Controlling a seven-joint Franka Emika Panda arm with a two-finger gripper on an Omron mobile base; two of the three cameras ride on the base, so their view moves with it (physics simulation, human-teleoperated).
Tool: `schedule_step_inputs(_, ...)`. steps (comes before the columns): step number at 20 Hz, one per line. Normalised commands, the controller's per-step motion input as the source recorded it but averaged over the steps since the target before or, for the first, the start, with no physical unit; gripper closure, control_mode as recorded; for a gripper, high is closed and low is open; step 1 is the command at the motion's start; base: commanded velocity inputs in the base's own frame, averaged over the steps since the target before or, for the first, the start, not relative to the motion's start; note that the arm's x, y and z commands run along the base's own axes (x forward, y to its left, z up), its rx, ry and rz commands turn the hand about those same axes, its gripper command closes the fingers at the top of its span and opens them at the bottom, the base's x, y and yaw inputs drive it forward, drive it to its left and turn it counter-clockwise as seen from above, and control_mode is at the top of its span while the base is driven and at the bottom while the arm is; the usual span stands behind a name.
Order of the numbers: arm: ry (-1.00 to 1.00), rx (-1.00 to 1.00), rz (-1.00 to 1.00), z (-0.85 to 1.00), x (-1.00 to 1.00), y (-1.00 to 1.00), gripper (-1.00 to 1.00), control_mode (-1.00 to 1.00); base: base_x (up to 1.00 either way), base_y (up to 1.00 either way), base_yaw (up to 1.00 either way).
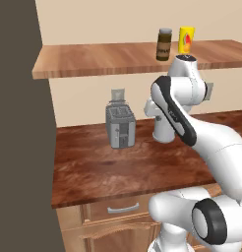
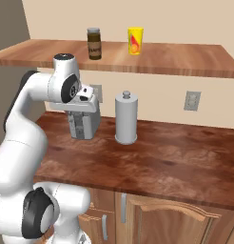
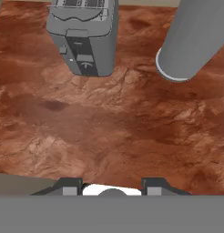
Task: Take the cinnamon bottle from the cabinet and place it on the dining table, next to the plate with the cupcake. Then take the chocolate from the dining counter and place it on the cupcake plate.
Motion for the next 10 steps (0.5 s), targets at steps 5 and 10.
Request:
schedule_step_inputs(5,-0.25,0.06,0.01,0.01,-0.28,-0.01,-1.0,-1.0,0.0,0.0,0.0)
schedule_step_inputs(10,-0.53,0.03,0.01,0.23,-0.31,0.0,-1.0,-1.0,0.0,0.0,0.0)
